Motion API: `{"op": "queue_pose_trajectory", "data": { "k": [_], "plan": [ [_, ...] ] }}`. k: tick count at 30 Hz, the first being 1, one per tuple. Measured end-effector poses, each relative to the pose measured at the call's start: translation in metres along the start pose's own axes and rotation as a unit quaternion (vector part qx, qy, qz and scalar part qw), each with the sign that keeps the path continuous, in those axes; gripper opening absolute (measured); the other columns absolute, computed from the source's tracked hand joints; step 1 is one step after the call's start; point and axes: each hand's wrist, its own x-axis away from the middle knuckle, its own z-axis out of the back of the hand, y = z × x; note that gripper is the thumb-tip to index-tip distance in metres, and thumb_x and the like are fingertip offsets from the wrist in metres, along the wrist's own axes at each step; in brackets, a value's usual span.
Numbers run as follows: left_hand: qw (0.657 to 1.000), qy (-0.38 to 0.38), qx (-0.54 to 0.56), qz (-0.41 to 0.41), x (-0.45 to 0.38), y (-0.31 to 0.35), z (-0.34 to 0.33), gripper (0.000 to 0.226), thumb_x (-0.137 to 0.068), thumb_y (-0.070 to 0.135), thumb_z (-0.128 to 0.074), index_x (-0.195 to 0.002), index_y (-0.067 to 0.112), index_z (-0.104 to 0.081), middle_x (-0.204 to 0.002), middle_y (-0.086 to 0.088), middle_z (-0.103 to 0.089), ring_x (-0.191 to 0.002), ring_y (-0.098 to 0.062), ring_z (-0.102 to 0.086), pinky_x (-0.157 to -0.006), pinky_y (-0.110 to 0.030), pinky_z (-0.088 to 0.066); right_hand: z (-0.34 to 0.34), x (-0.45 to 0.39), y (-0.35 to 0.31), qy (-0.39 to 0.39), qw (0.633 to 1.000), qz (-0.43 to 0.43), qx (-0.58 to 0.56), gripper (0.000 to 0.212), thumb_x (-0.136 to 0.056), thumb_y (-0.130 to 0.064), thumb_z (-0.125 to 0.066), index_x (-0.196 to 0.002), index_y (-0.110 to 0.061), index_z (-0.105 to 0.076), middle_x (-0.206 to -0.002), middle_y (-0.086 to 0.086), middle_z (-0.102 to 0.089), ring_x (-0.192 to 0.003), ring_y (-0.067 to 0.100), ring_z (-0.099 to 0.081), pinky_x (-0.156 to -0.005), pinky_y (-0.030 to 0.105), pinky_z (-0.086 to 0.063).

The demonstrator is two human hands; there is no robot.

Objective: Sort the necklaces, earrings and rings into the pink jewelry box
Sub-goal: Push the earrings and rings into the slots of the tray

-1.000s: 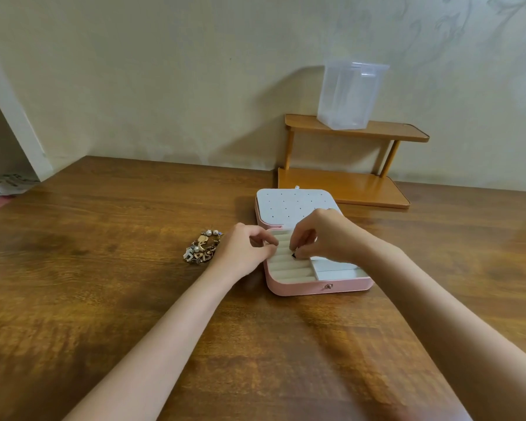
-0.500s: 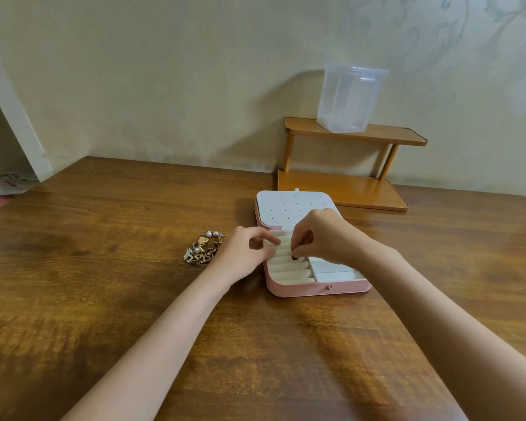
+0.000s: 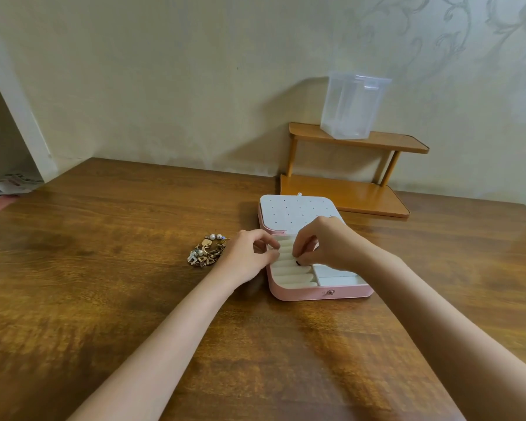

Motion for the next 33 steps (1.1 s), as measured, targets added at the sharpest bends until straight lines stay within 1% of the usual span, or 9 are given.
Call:
{"op": "queue_pose_trajectory", "data": {
  "k": [5,9,11,14,19,22,26,29,33],
  "plan": [
    [1.0,0.002,-0.009,-0.003,0.0,0.002,0.003,0.015,-0.085,0.026,-0.064,-0.1,0.024,-0.062,-0.095,0.003,-0.058,-0.092,-0.014,-0.055,-0.081,-0.032,-0.047,0.006,-0.001,0.002,0.028,0.999,-0.017,-0.016,0.019,-0.081,-0.006,-0.068,-0.099,-0.008,-0.062,-0.091,0.003,-0.065,-0.08,0.012,-0.06,-0.077,0.022,-0.052],
    [1.0,0.014,-0.018,-0.007,0.0,0.007,0.017,0.014,-0.092,0.029,-0.054,-0.104,0.026,-0.061,-0.097,0.008,-0.057,-0.093,-0.009,-0.052,-0.069,-0.022,-0.044,0.016,-0.007,-0.003,0.093,0.996,0.002,-0.017,0.014,-0.084,-0.008,-0.064,-0.098,-0.009,-0.067,-0.093,0.003,-0.068,-0.077,0.009,-0.059,-0.076,0.016,-0.049],
    [0.998,0.062,-0.007,-0.015,0.001,0.006,0.033,0.016,-0.094,0.024,-0.05,-0.103,0.025,-0.063,-0.1,0.008,-0.058,-0.095,-0.008,-0.053,-0.074,-0.022,-0.041,0.013,-0.009,-0.014,0.081,0.996,0.036,-0.006,0.013,-0.085,-0.009,-0.063,-0.096,-0.011,-0.071,-0.091,-0.002,-0.068,-0.077,0.006,-0.058,-0.08,0.014,-0.047],
    [0.994,0.097,0.044,0.0,0.004,-0.002,0.052,0.019,-0.095,0.017,-0.048,-0.09,0.026,-0.064,-0.092,0.008,-0.063,-0.089,-0.009,-0.059,-0.079,-0.025,-0.043,-0.004,-0.012,-0.034,0.029,0.994,0.103,0.007,0.014,-0.085,-0.01,-0.063,-0.094,-0.011,-0.073,-0.091,-0.003,-0.07,-0.075,0.004,-0.056,-0.068,0.005,-0.041],
    [0.999,0.034,0.017,0.028,0.005,-0.013,0.056,0.021,-0.093,0.014,-0.05,-0.084,0.026,-0.065,-0.091,0.004,-0.066,-0.087,-0.008,-0.06,-0.081,-0.025,-0.047,-0.036,-0.026,-0.045,-0.037,0.987,0.116,0.107,0.025,-0.086,-0.024,-0.064,-0.11,-0.02,-0.067,-0.105,0.001,-0.067,-0.095,0.015,-0.051,-0.08,0.028,-0.044],
    [0.999,0.032,0.019,0.024,0.005,-0.016,0.061,0.02,-0.091,0.012,-0.054,-0.083,0.026,-0.066,-0.09,0.003,-0.067,-0.086,-0.009,-0.061,-0.086,-0.03,-0.049,-0.043,-0.028,-0.046,-0.044,0.982,0.113,0.141,0.025,-0.088,-0.023,-0.061,-0.113,-0.021,-0.065,-0.11,0.001,-0.065,-0.105,0.02,-0.05,-0.089,0.032,-0.041],
    [1.0,0.028,0.01,0.003,0.009,-0.01,0.062,0.014,-0.09,0.015,-0.057,-0.088,0.024,-0.068,-0.098,0.005,-0.066,-0.095,-0.009,-0.058,-0.087,-0.028,-0.045,-0.027,-0.026,-0.045,-0.02,0.995,0.101,0.004,0.018,-0.084,-0.015,-0.065,-0.101,-0.012,-0.072,-0.098,0.004,-0.071,-0.084,0.013,-0.06,-0.076,0.019,-0.045],
    [0.999,-0.009,0.011,-0.029,0.013,0.002,0.053,0.012,-0.09,0.02,-0.057,-0.094,0.024,-0.068,-0.097,0.008,-0.066,-0.091,-0.006,-0.057,-0.081,-0.025,-0.044,-0.001,-0.024,-0.035,0.046,0.997,0.06,-0.035,0.013,-0.086,-0.017,-0.063,-0.09,-0.012,-0.074,-0.088,0.004,-0.071,-0.08,0.021,-0.063,-0.071,0.027,-0.047],
    [0.997,-0.008,0.05,-0.056,0.015,0.013,0.037,0.008,-0.087,0.021,-0.063,-0.091,0.022,-0.069,-0.088,0.009,-0.068,-0.088,-0.005,-0.06,-0.08,-0.022,-0.046,0.014,-0.019,-0.023,0.003,0.999,0.027,-0.034,0.015,-0.088,-0.018,-0.06,-0.081,-0.012,-0.072,-0.078,0.002,-0.068,-0.066,0.021,-0.052,-0.055,0.024,-0.036]
  ]
}}
